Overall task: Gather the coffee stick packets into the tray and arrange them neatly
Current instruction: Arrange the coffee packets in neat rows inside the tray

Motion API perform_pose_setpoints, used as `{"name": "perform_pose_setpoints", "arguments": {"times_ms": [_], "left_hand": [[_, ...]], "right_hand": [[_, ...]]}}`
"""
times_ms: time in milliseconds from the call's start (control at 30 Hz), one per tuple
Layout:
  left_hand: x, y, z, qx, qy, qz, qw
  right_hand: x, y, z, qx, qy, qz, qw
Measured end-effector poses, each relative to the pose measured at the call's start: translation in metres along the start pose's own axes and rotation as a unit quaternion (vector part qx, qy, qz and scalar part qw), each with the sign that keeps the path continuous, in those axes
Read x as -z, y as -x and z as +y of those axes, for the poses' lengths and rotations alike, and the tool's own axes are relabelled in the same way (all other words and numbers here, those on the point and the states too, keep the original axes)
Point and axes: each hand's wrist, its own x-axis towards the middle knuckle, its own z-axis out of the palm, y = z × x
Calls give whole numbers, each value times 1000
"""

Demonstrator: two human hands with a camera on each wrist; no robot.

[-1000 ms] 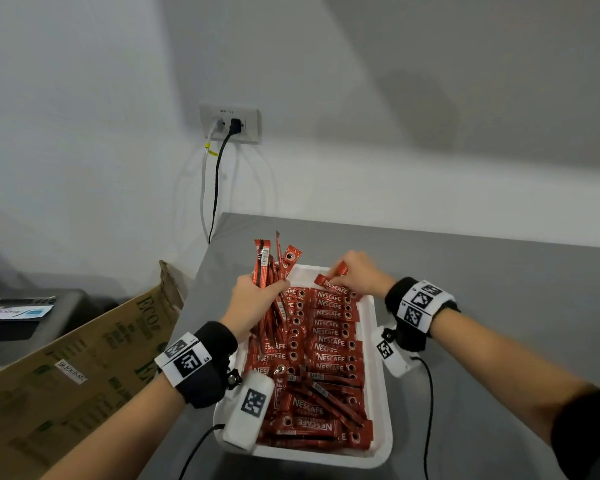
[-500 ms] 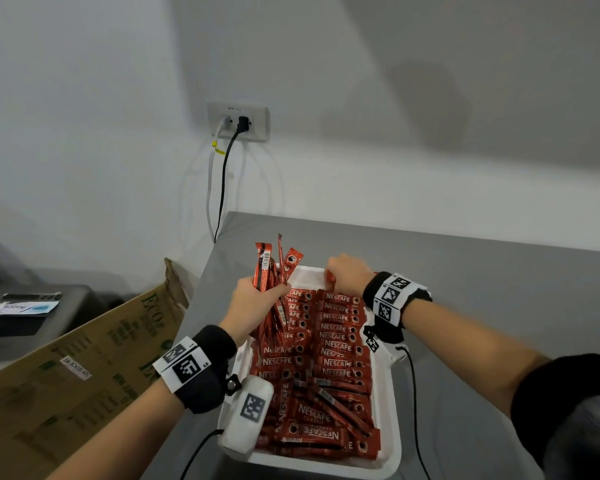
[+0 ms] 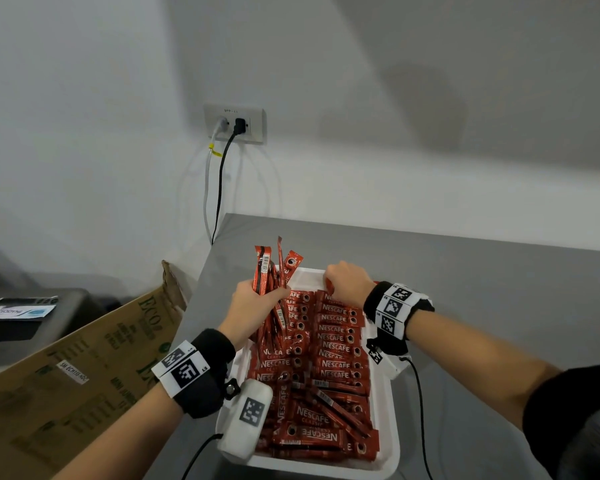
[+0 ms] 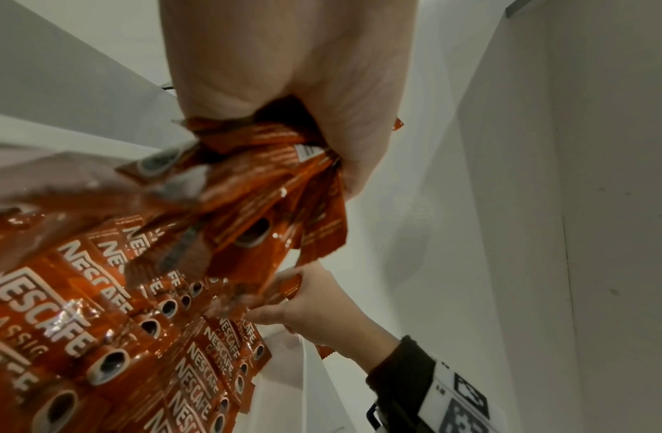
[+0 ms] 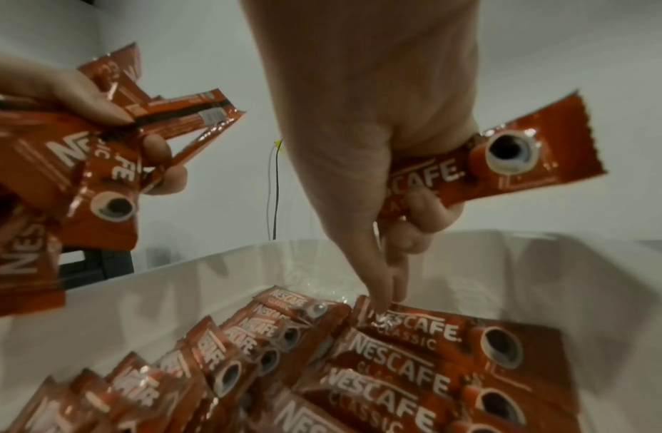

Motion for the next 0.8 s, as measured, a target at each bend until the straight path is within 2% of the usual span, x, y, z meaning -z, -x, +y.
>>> {"name": "perform_pose_setpoints", "arguments": {"times_ms": [100,167,233,333,400,500,600,667,733,800], "left_hand": [[0,-1,0,0,-4,3,1000],[0,-3,-1,2,-4,5,1000],[0,-2,-2,2,-3,6,1000],[-2,-1,-2,-2,-2,10,1000],[-4,0,-3,-4,1,5,1000],[-6,3,-1,-9,6,-7,1000],[-6,5,0,-14,9,-7,1000],[-5,5,0,-12,12,-7,1000],[-4,6,0,-9,12,-5,1000],[-5,7,0,-8,12,-3,1000]], "right_hand": [[8,-2,1,-23,-136,16,990],[18,4,-4,3,-227,53,972],[28,15,-12,46,-306,95,946],[38,33,-20,75,-437,114,889],[38,39,-23,86,-456,125,877],[32,41,-24,97,-429,148,886],[33,45,-23,86,-443,158,878],[32,49,-24,73,-480,176,856],[29,53,-25,62,-538,181,821],[26,55,-24,64,-549,177,815]]}}
